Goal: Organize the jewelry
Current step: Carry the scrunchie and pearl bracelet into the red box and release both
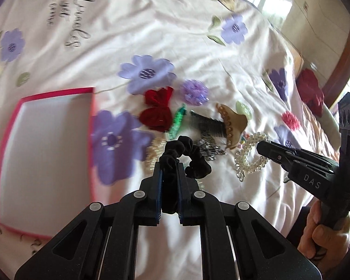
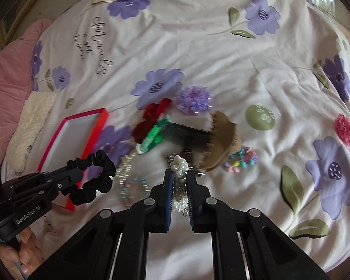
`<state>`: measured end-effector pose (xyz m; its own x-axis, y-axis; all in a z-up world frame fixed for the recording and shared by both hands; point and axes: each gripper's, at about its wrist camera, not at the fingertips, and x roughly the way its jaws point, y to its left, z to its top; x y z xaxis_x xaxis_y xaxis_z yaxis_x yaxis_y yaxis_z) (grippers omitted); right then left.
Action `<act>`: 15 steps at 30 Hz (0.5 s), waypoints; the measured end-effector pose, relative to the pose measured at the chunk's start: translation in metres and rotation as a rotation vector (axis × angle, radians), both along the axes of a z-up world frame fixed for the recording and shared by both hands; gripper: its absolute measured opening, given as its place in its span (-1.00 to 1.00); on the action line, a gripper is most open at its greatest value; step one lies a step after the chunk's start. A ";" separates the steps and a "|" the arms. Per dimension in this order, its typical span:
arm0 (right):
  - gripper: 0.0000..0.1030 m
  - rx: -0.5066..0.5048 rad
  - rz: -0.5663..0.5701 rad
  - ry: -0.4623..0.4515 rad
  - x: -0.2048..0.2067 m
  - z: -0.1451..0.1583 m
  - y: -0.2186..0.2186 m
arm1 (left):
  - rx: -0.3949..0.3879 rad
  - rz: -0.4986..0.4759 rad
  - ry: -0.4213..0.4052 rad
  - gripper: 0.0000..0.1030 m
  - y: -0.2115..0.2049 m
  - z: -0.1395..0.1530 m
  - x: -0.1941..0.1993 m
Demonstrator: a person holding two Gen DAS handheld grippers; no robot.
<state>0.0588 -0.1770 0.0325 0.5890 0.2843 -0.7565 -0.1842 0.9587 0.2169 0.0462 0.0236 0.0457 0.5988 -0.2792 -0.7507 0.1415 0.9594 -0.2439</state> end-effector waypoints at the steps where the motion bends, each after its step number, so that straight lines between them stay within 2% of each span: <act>1: -0.79 0.002 0.013 -0.005 -0.001 0.003 0.006 | -0.004 0.018 -0.006 -0.83 0.010 0.002 -0.004; 7: -0.79 0.018 0.120 -0.037 -0.006 0.019 0.058 | -0.007 0.116 -0.018 -0.83 0.063 0.005 -0.024; 15: -0.79 0.083 0.289 -0.010 -0.008 0.019 0.141 | -0.004 0.261 0.011 -0.83 0.135 -0.008 -0.039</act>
<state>0.0511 -0.0356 0.0510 0.4818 0.5023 -0.7180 -0.4496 0.8450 0.2895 0.0067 0.1583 0.0377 0.6426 -0.1193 -0.7569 -0.1131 0.9622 -0.2477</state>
